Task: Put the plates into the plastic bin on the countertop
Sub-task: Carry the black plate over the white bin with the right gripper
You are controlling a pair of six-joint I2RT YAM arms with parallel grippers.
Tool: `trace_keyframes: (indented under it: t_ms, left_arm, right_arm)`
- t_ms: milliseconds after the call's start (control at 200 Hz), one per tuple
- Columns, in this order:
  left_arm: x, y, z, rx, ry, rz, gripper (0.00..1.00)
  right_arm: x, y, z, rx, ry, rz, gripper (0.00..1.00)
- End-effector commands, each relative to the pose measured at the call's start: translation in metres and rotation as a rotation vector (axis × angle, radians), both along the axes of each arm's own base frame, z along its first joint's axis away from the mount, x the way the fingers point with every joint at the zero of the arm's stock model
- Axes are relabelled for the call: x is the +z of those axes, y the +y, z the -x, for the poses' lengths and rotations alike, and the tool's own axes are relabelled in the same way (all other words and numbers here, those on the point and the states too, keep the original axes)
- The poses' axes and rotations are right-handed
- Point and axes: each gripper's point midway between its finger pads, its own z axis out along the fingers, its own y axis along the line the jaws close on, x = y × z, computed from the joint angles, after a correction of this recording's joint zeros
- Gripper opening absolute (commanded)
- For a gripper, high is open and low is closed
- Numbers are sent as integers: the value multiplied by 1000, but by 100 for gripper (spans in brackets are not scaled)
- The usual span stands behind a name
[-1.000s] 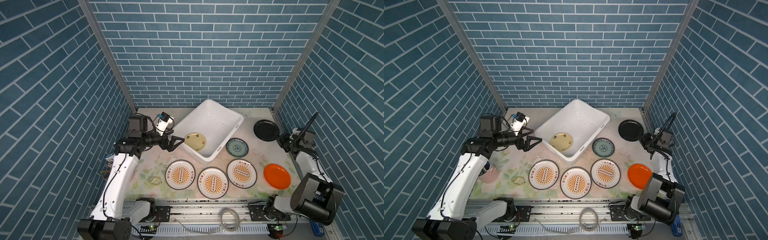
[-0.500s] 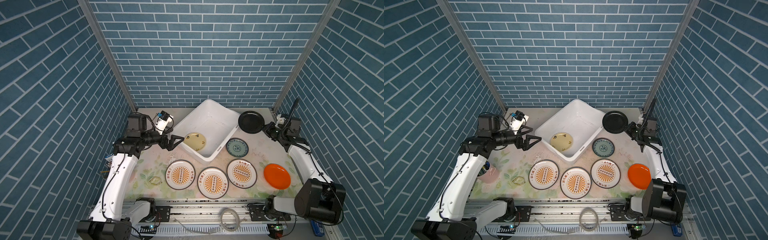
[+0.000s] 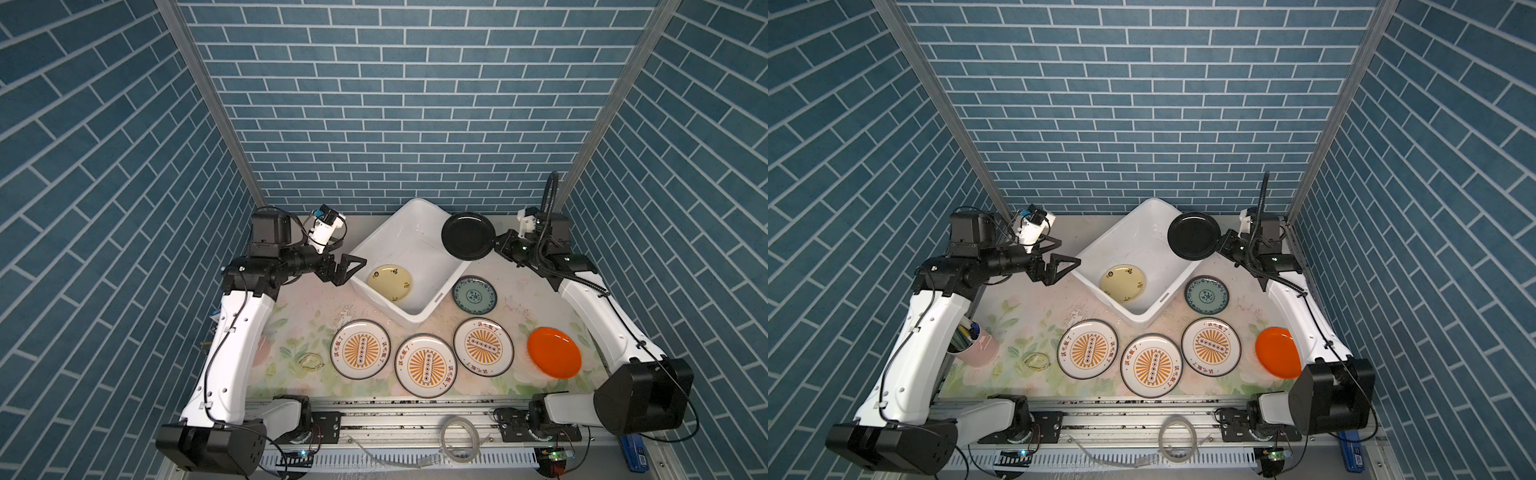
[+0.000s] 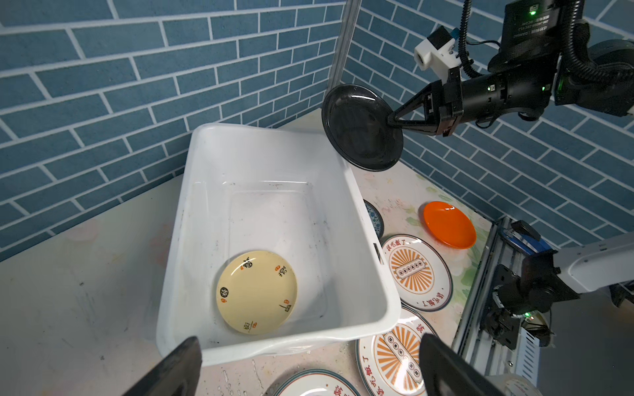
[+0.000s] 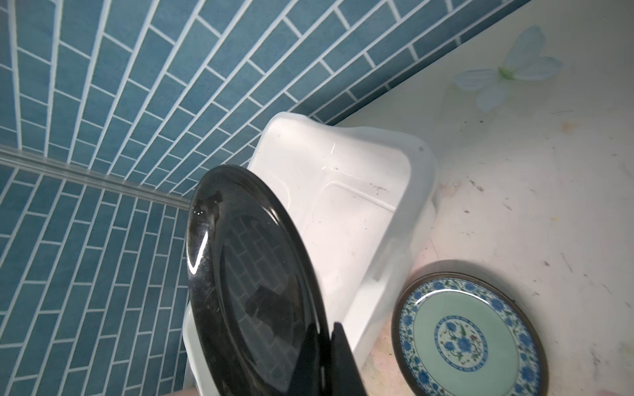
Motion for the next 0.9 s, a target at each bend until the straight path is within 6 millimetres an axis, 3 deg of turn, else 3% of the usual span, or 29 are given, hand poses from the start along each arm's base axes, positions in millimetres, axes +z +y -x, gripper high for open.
trace_keyframes:
  t_ms: [0,235,415,580,890]
  left_arm:
    - [4,2,-14,38,11,-9,100]
    - [11,9,-35,81,10,-65,100]
    - [15,26,-50,172,1,-145,100]
    - [15,41,-56,254,-11,-205,99]
    - [26,35,-63,256,-54,-136,100]
  right_arm:
    - [-7,26,-10,78,27,37,0]
    - [-27,97,-39,313,63,60,0]
    - [-44,133,-45,453,66,61,0]
    - [-69,144,-37,521,139,101,0]
    - [-93,164,-22,586,213,189,0]
